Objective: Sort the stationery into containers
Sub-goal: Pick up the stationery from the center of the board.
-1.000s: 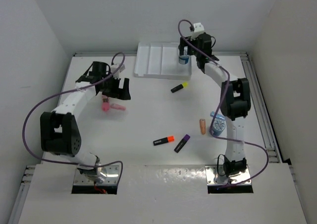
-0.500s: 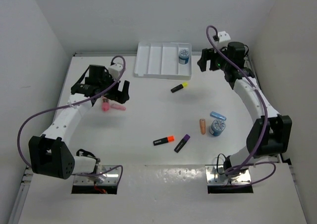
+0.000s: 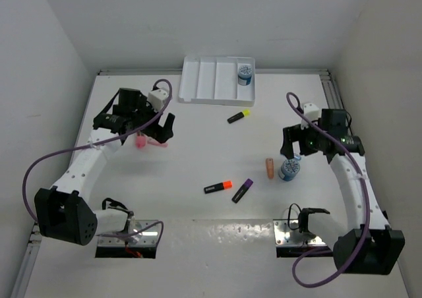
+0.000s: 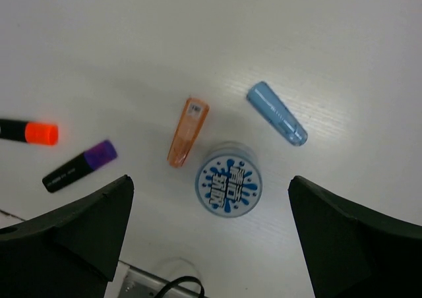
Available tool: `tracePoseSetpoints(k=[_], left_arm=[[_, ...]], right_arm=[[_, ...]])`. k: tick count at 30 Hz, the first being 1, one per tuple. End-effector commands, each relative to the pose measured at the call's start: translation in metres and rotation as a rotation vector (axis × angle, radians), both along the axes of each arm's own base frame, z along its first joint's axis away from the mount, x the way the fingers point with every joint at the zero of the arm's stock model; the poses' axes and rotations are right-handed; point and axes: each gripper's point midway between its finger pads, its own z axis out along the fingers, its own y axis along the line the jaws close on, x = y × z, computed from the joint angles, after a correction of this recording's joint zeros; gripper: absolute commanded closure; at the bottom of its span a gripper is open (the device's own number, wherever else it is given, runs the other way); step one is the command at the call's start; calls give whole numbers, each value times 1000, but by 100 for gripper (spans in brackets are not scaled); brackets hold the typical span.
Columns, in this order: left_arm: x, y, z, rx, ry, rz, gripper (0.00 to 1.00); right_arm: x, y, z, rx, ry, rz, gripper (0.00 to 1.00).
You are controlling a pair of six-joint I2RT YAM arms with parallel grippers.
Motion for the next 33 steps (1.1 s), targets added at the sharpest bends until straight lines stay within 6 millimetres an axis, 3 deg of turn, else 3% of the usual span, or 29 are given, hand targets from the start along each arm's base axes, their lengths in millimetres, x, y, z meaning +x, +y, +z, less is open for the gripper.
tracePoseSetpoints(k=[1, 5, 11, 24, 27, 33], left_arm=[[1, -16, 8, -19, -25, -63, 0], [-1, -25, 9, -23, -24, -66, 0], [-7, -22, 7, -6, -45, -41, 0], [-5, -18, -3, 18, -23, -29, 0], [-5, -18, -3, 23, -25, -29, 0], [-4, -17, -9, 24, -12, -19, 0]], right_arm=[[-35, -5, -28, -47, 116, 30, 1], [-41, -4, -44, -32, 170, 15, 1], [-39, -10, -71, -54, 232, -25, 1], [-28, -13, -103, -134, 268, -37, 5], [-29, -15, -107, -146, 274, -35, 15], [-30, -14, -114, -143, 295, -23, 47]])
